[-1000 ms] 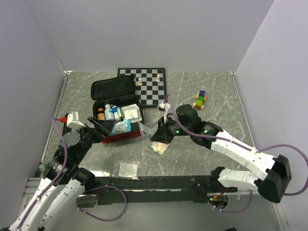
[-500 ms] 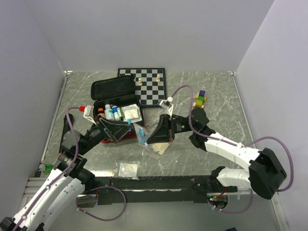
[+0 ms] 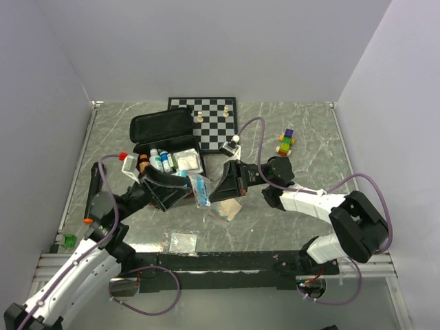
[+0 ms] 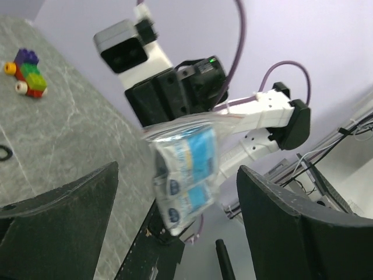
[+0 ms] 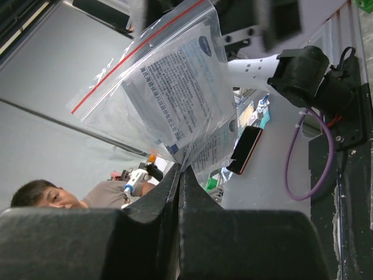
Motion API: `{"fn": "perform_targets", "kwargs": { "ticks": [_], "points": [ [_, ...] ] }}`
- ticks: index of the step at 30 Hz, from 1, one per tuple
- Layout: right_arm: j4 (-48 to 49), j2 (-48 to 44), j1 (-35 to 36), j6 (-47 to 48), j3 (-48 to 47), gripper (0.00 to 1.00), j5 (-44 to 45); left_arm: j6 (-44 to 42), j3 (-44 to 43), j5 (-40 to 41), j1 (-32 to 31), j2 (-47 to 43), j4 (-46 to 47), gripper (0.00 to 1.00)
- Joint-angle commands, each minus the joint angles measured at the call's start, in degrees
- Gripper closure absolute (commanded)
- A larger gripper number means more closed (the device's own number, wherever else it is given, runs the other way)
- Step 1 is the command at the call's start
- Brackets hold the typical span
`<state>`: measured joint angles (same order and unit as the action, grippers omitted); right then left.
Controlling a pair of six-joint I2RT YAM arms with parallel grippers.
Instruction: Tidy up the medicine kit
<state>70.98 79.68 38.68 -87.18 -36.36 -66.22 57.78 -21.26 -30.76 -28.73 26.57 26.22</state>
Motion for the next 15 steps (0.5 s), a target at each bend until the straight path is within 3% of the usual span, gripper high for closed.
{"fn": "perform_targets", "kwargs": {
  "ticks": [1,7,15],
  "points": [
    [19.02,-2.33,-0.18,-0.8,-1.7,1.0,-1.02,-0.65,-1.77,-3.25,-0.19,3.57,3.76,0.14],
    [16.12,-3.65,-0.18,1.13,-1.17,1.0,-1.02,1.1,0.07,-3.16,-0.18,5.07,7.96,0.14],
    [15.42,-2.86,-0.09,1.66,-1.43,1.0,-0.76,4.36,0.42,-7.9,-0.19,10.08,16.93,0.27]
  ]
}}
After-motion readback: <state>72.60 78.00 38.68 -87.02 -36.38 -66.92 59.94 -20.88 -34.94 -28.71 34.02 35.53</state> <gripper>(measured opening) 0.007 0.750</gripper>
